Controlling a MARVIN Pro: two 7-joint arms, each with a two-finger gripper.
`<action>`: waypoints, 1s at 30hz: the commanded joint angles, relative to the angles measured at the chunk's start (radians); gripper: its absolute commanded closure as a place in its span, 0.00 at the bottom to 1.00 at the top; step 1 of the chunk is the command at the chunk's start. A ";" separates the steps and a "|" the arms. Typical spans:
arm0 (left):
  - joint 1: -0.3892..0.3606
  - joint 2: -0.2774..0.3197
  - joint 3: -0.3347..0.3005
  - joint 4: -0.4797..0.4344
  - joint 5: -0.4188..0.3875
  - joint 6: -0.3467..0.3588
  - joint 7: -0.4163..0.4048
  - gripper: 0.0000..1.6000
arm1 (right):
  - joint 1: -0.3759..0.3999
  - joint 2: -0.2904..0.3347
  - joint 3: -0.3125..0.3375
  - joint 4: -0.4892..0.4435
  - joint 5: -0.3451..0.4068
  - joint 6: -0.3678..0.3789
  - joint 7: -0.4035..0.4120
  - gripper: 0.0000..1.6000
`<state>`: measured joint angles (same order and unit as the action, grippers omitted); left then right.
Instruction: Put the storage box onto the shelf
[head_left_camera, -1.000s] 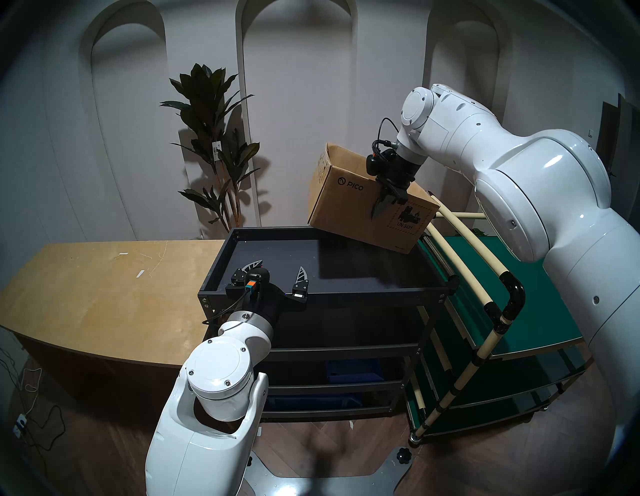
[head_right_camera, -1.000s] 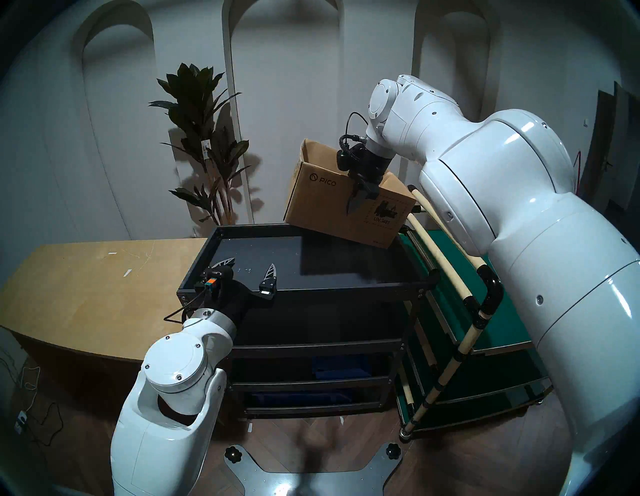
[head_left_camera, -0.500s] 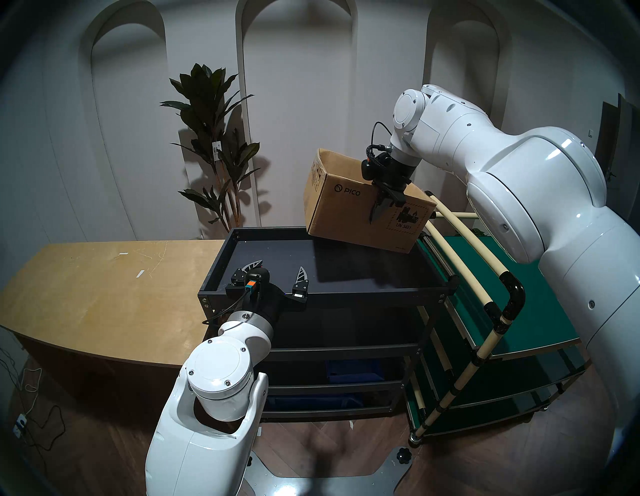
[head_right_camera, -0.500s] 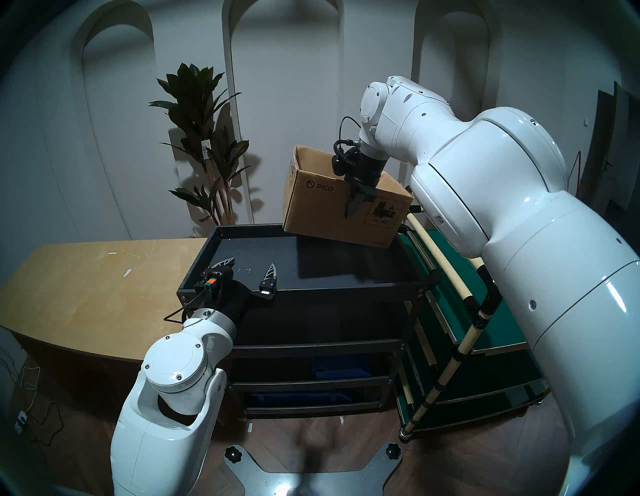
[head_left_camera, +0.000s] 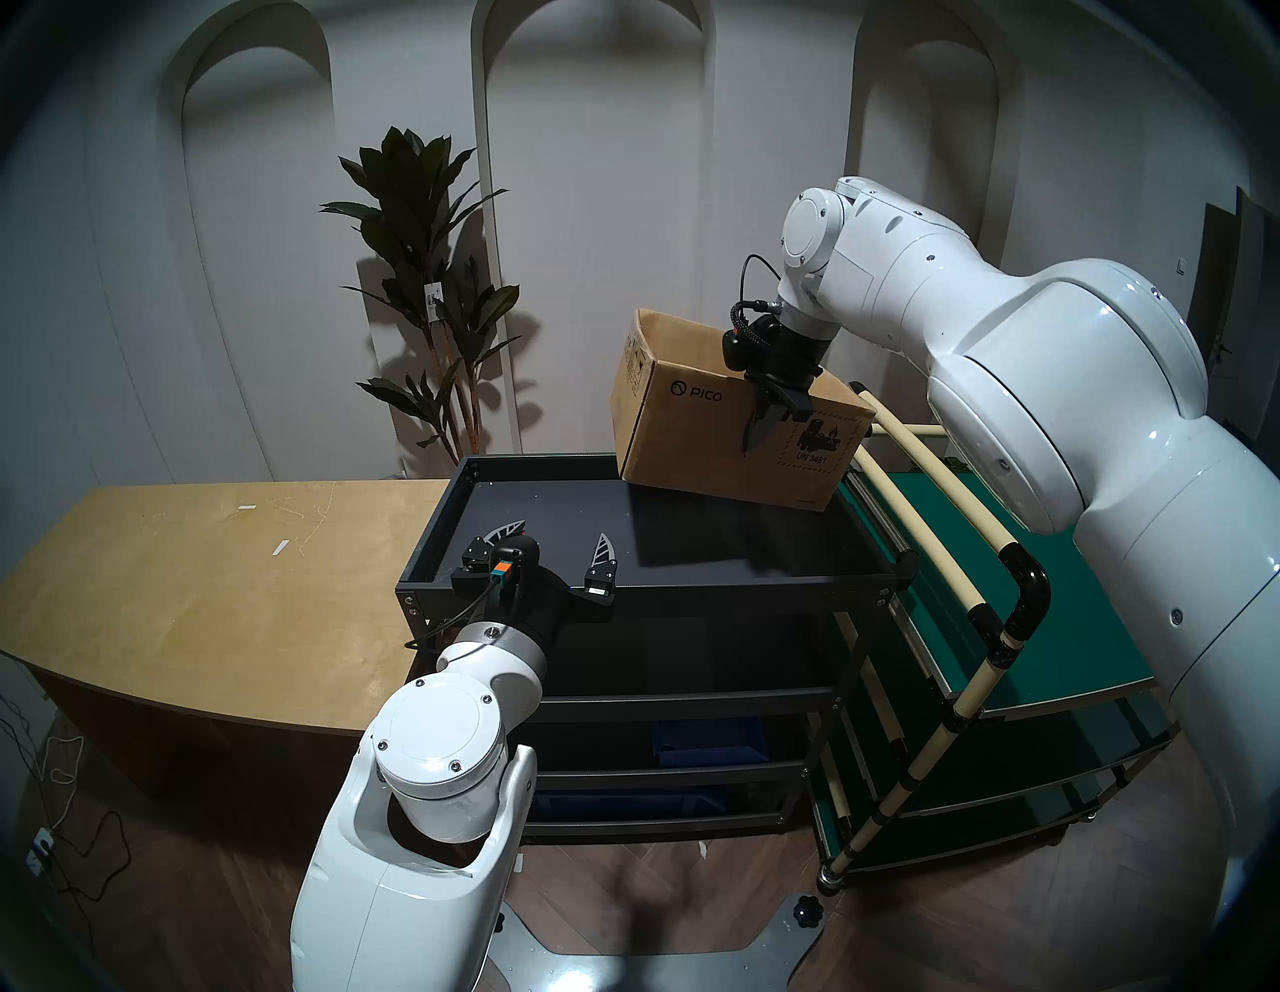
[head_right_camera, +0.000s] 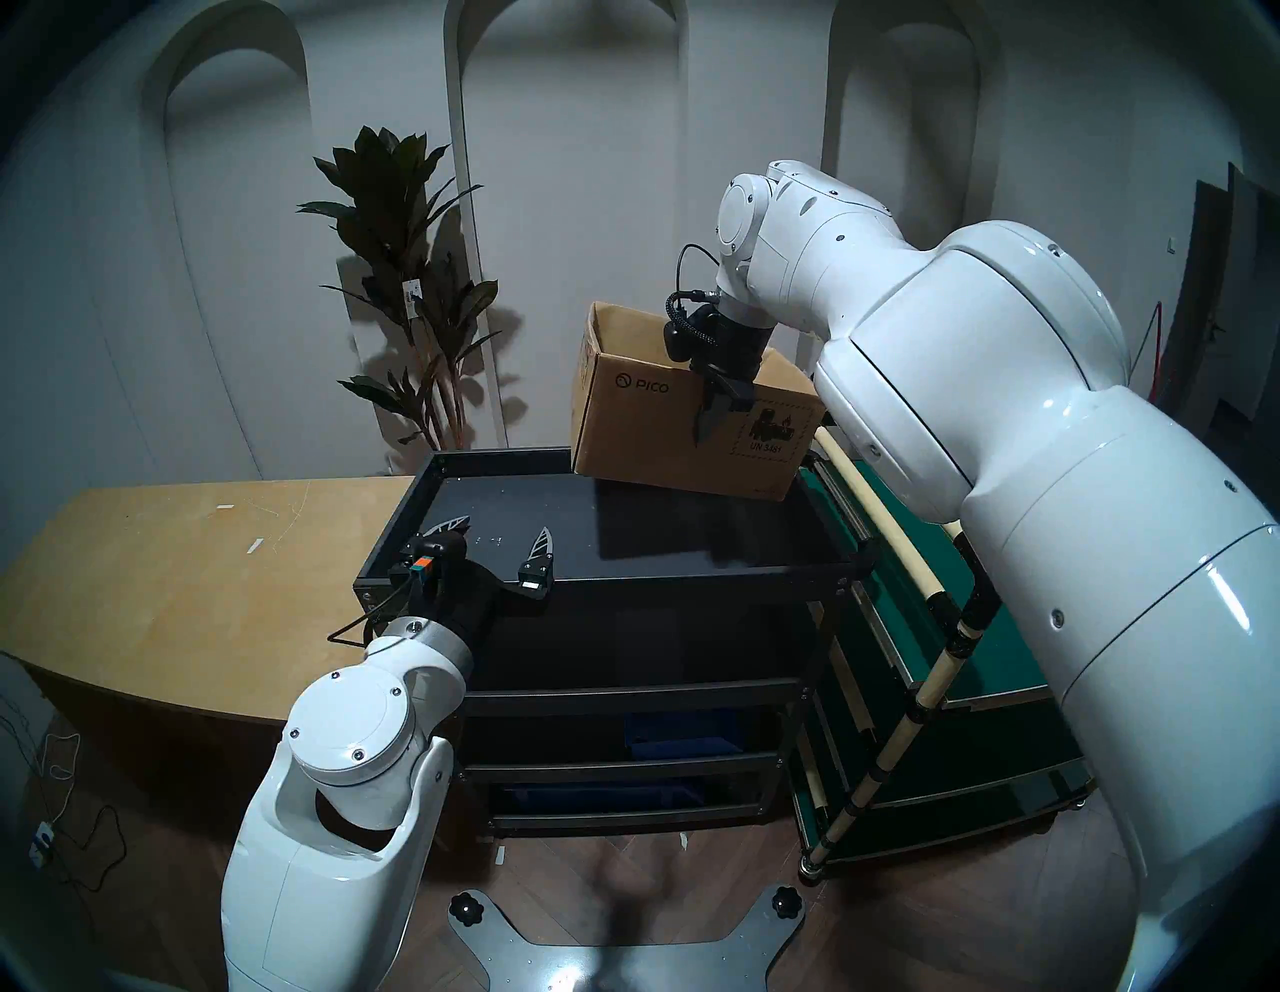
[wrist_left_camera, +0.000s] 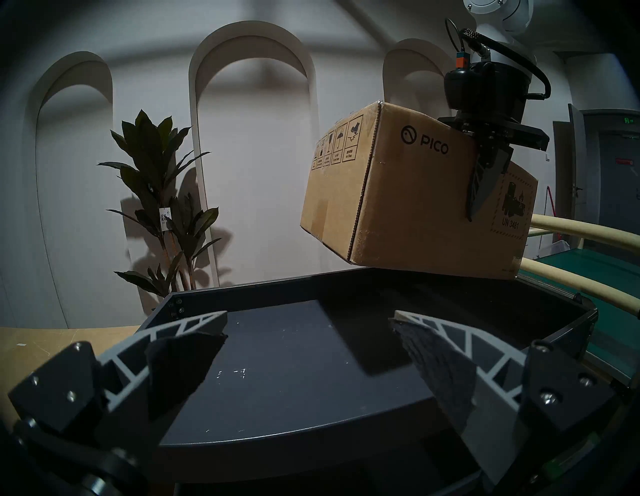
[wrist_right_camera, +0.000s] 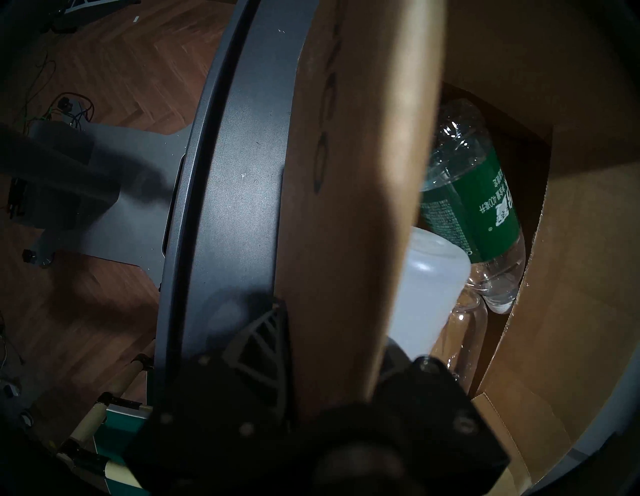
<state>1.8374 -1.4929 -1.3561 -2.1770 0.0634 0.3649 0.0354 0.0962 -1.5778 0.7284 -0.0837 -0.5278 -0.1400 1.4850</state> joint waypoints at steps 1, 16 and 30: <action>-0.008 -0.001 -0.001 -0.015 0.000 -0.004 0.000 0.00 | 0.036 -0.029 0.002 -0.016 0.010 0.001 -0.001 1.00; -0.008 -0.001 -0.001 -0.006 0.000 -0.004 0.000 0.00 | 0.024 -0.052 0.001 -0.016 0.021 0.004 -0.001 1.00; -0.008 -0.002 0.000 0.003 0.000 -0.004 0.000 0.00 | -0.007 -0.068 0.003 -0.016 0.029 0.010 -0.001 1.00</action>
<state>1.8375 -1.4931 -1.3557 -2.1607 0.0640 0.3650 0.0357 0.0659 -1.6366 0.7276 -0.0838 -0.5064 -0.1355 1.4842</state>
